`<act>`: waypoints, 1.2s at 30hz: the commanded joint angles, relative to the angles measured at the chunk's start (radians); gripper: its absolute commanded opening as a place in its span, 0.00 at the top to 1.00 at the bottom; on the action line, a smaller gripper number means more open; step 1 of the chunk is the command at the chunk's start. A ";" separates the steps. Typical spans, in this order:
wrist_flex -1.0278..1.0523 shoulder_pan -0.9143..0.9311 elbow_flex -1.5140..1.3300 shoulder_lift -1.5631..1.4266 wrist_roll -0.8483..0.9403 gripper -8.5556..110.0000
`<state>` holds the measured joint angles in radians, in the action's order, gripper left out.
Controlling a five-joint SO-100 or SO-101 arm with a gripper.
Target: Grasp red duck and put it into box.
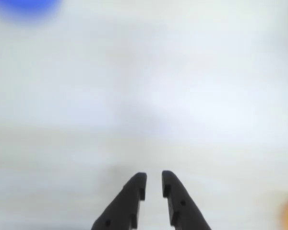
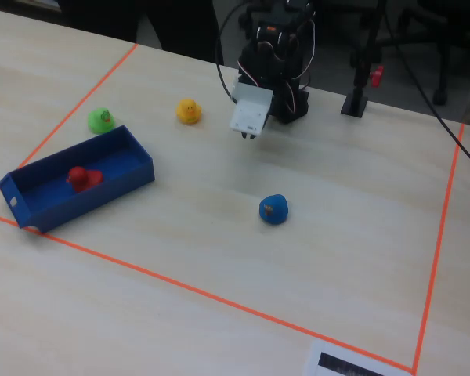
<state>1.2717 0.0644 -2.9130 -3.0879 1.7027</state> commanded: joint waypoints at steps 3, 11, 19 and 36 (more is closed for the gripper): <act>0.066 -0.063 -0.175 -0.222 -0.006 0.93; 0.063 -0.067 -0.198 -0.224 -0.035 0.93; 0.072 -0.071 -0.198 -0.224 -0.089 0.90; 0.072 -0.071 -0.198 -0.224 -0.089 0.89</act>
